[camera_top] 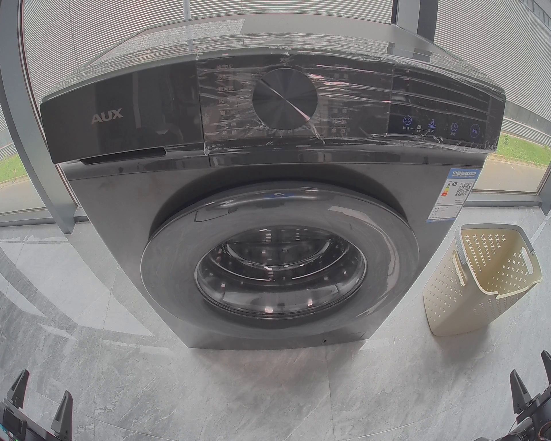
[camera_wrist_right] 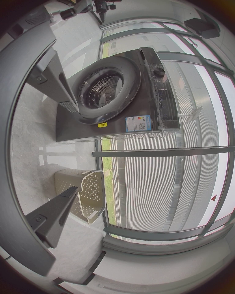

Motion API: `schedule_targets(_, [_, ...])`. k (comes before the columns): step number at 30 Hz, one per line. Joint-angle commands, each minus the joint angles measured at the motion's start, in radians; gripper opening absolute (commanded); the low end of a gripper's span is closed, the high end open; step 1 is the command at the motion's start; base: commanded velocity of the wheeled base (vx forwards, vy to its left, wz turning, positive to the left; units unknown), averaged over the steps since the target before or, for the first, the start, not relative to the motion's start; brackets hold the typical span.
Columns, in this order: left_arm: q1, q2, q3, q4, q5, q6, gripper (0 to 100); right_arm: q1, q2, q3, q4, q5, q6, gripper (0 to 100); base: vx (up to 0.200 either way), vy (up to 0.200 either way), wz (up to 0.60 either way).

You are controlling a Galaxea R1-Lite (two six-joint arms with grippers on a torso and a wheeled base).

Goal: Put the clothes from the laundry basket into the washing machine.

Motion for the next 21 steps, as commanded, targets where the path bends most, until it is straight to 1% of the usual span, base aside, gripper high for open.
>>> schedule_targets(1, [0.001, -0.015, 0.018, 0.0, -0.002, 0.006, 100, -0.013, -0.056, 0.016, 0.029, -0.006, -0.015, 100, 0.0, 0.0, 0.0])
schedule_targets(4, [0.001, -0.015, 0.018, 0.0, -0.002, 0.007, 100, -0.016, -0.056, 0.017, 0.025, 0.005, -0.02, 100, 0.0, 0.0, 0.0])
schedule_targets(8, [0.001, -0.015, 0.018, 0.0, -0.002, 0.006, 100, -0.015, -0.056, 0.017, 0.024, 0.003, -0.02, 100, 0.0, 0.0, 0.0])
schedule_targets(9, [0.001, -0.015, 0.018, -0.001, -0.002, 0.003, 100, -0.015, -0.056, 0.017, 0.024, 0.0, -0.015, 100, 0.0, 0.0, 0.0])
schedule_targets(11, [0.0, -0.015, 0.016, 0.0, 0.005, -0.013, 100, -0.018, -0.056, 0.017, 0.021, 0.0, -0.017, 100, 0.0, 0.0, 0.0])
schedule_targets(13, [0.0, -0.015, 0.016, 0.0, 0.005, -0.014, 100, -0.018, -0.056, 0.017, 0.021, 0.002, -0.018, 100, 0.0, 0.0, 0.0])
schedule_targets(14, [0.001, -0.015, 0.016, -0.001, 0.01, -0.028, 100, -0.016, -0.056, 0.017, 0.019, 0.005, -0.025, 100, 0.0, 0.0, 0.0])
schedule_targets(19, [0.001, -0.015, 0.016, -0.001, 0.008, -0.029, 100, -0.016, -0.056, 0.017, 0.019, 0.005, -0.025, 100, 0.0, 0.0, 0.0])
schedule_targets(20, [0.001, -0.015, 0.016, -0.003, 0.005, -0.025, 100, -0.016, -0.056, 0.017, 0.019, 0.005, -0.025, 100, 0.0, 0.0, 0.0])
schedule_targets(21, [0.0, -0.015, 0.018, -0.001, 0.004, -0.014, 100, -0.016, -0.056, 0.017, 0.019, 0.005, -0.025, 100, 0.0, 0.0, 0.0])
